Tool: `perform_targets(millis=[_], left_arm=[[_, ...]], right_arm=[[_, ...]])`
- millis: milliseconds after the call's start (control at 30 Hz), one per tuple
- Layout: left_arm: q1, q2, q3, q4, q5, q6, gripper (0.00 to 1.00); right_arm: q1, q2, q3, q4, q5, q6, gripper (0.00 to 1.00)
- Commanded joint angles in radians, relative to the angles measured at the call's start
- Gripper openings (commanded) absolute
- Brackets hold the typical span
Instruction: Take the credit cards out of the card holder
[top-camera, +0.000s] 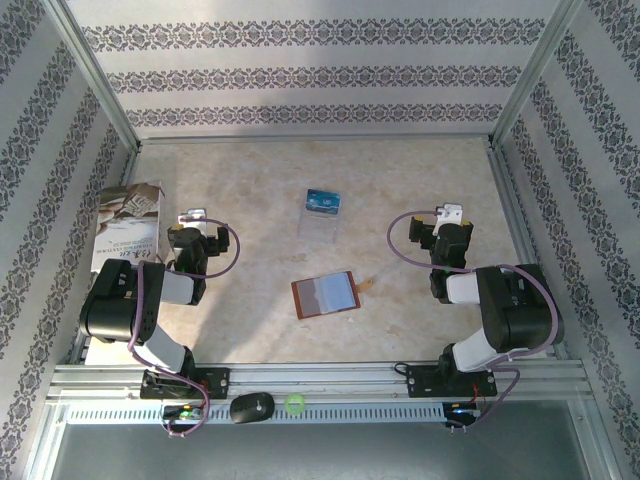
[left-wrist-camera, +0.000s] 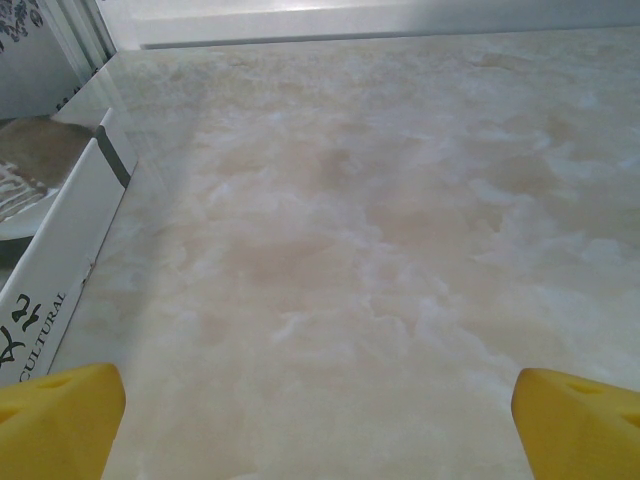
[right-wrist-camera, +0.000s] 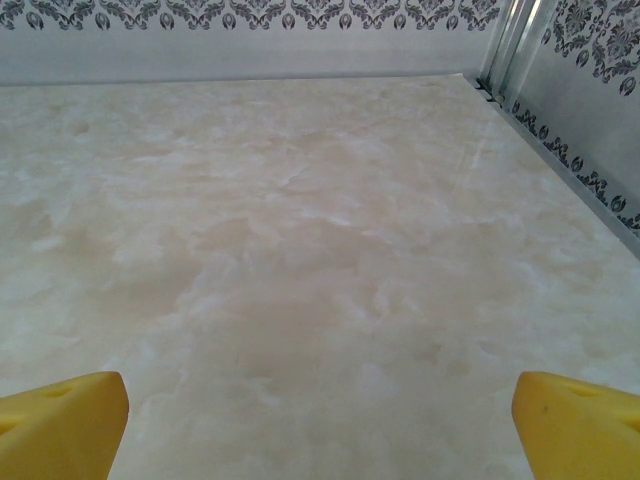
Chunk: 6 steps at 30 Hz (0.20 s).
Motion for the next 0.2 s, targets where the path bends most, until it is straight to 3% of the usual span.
perform_targets(millis=[0, 167], left_arm=[[0.009, 0.005, 0.009, 0.055, 0.014, -0.014, 0.99], [0.01, 0.005, 0.008, 0.056, 0.014, -0.014, 0.99]], right_arm=[[-0.002, -0.009, 0.011, 0.036, -0.009, 0.003, 0.98], [-0.002, -0.008, 0.011, 0.036, -0.009, 0.002, 0.98]])
